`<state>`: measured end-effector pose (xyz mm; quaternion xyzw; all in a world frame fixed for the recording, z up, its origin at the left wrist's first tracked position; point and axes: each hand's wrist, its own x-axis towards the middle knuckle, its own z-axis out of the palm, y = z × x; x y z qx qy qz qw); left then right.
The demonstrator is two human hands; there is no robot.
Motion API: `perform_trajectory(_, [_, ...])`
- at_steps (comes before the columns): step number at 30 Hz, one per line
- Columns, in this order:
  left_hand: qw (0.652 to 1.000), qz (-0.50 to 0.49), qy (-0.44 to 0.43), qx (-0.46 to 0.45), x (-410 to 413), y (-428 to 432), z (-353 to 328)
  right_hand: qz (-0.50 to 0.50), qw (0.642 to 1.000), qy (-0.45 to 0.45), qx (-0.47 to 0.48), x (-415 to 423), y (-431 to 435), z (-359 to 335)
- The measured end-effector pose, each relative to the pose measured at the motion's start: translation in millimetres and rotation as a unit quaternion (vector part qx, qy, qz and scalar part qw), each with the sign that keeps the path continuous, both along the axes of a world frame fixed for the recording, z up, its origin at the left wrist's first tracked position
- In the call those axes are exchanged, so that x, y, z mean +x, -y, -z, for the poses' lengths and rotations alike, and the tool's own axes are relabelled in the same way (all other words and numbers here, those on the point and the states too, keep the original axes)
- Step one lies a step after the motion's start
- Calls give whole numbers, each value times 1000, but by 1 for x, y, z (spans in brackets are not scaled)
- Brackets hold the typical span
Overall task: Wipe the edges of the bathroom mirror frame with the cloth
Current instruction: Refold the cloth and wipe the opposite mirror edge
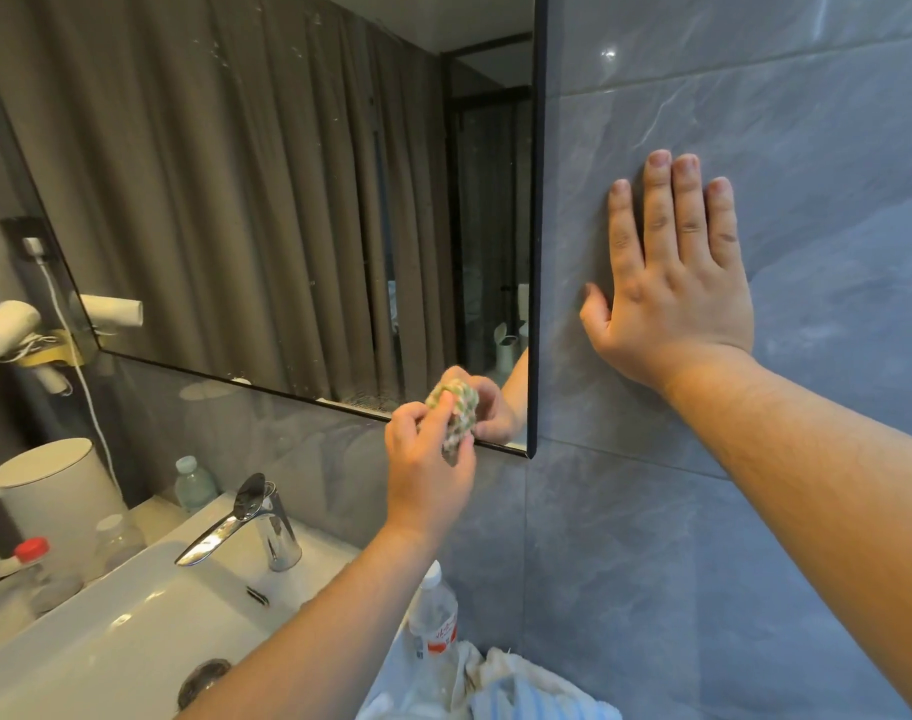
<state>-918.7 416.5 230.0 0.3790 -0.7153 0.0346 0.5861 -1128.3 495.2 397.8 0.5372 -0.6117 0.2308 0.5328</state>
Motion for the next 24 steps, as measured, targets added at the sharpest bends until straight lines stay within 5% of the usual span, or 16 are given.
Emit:
perform_trajectory(6, [965, 4, 198, -173, 42, 31, 4, -3, 1000, 1, -1, 0, 0, 0])
perform_trajectory(11, [957, -5, 224, -184, 73, 52, 0, 0, 1000, 2, 2, 1, 0, 0])
perform_trajectory(14, [983, -42, 152, -92, 94, 66, 5, 2, 1000, 1, 3, 1, 0, 0])
perform_trajectory(18, [984, -77, -36, 157, 101, 66, 5, 2, 1000, -2, 3, 1, 0, 0])
perform_trajectory(24, [965, -61, -140, 213, 72, 47, -2, 5, 1000, -3, 0, 1, 0, 0])
